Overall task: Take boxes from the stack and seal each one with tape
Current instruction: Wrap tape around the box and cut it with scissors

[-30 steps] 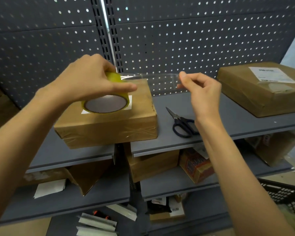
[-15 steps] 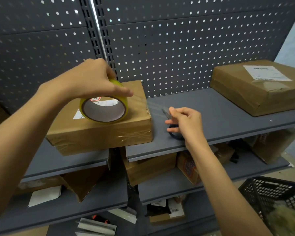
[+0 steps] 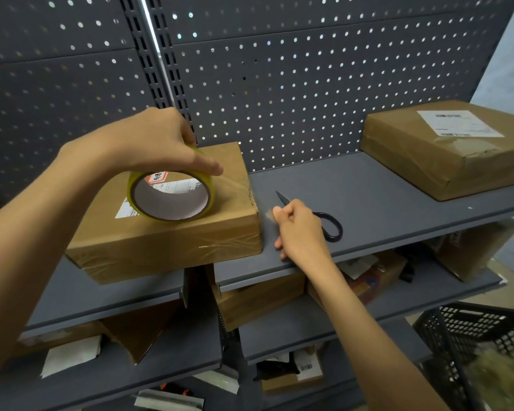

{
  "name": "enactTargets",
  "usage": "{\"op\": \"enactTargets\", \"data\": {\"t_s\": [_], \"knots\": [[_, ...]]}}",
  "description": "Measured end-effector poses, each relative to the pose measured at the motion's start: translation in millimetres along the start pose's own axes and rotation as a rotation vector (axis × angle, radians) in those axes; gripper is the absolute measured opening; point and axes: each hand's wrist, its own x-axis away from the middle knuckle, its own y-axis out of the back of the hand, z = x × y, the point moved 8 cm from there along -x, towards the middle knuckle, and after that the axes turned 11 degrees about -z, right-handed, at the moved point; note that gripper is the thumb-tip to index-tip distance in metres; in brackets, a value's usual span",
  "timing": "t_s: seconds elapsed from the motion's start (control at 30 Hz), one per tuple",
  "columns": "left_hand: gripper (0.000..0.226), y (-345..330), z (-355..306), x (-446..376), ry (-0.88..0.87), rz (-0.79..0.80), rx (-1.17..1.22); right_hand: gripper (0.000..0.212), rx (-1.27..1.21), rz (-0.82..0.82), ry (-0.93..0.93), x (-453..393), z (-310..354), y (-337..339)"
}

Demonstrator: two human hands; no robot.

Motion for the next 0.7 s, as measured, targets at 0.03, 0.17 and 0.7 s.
{"op": "enactTargets", "data": {"t_s": [0.03, 0.17, 0.7], "knots": [[0.062, -1, 1, -1, 0.002, 0.000, 0.000, 0.025, 0.087, 0.008, 0.041, 2, 3, -3], [0.071, -3, 5, -3, 0.011, -0.020, 0.033, 0.027, 0.189, 0.115, 0.035, 6, 6, -17], [0.056, -2, 4, 2, 0.064, -0.054, 0.029, 0.040, -0.099, -0.119, 0.291, 42, 47, -7]]}}
